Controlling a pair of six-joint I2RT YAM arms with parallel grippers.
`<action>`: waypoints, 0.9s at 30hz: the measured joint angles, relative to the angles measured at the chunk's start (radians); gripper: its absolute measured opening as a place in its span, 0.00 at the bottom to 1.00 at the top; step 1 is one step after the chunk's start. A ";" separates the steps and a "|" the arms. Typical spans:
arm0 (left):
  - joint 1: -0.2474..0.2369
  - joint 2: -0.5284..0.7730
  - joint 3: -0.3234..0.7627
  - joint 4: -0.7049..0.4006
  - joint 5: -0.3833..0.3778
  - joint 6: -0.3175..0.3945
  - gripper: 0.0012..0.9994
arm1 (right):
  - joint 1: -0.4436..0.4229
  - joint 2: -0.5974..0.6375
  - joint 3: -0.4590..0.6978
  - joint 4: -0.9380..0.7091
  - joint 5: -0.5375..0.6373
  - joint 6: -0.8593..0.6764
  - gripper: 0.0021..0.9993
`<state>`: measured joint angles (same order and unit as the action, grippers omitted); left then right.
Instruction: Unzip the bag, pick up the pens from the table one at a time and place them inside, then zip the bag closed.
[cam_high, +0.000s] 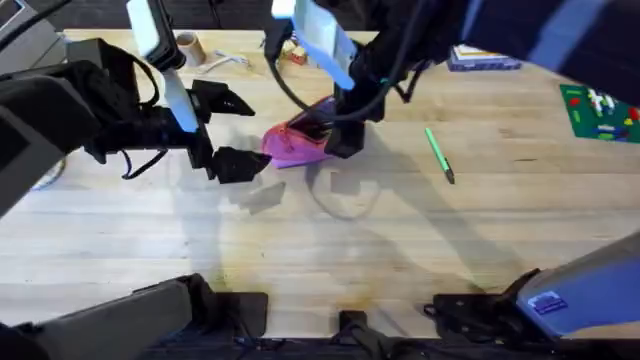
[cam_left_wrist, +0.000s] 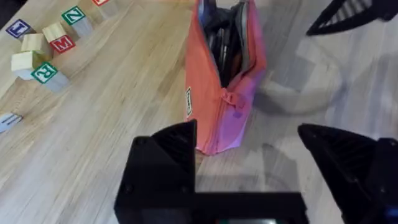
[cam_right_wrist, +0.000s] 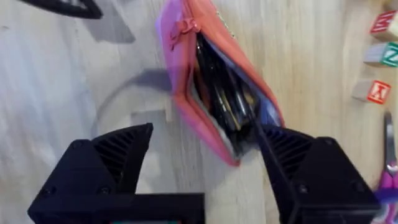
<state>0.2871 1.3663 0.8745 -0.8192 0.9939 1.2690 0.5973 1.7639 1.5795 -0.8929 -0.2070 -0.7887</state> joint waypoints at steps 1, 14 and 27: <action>0.000 0.000 0.000 0.000 0.000 0.000 0.99 | -0.002 -0.017 0.000 -0.011 0.000 0.000 1.00; 0.000 0.000 0.000 0.000 0.000 0.000 0.99 | -0.219 -0.268 0.000 -0.091 -0.003 0.144 1.00; 0.000 0.000 0.000 0.000 0.000 0.000 0.99 | -0.403 -0.399 0.000 -0.157 0.033 0.267 1.00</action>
<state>0.2871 1.3663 0.8745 -0.8192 0.9939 1.2690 0.1941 1.3644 1.5795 -1.0504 -0.1744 -0.5218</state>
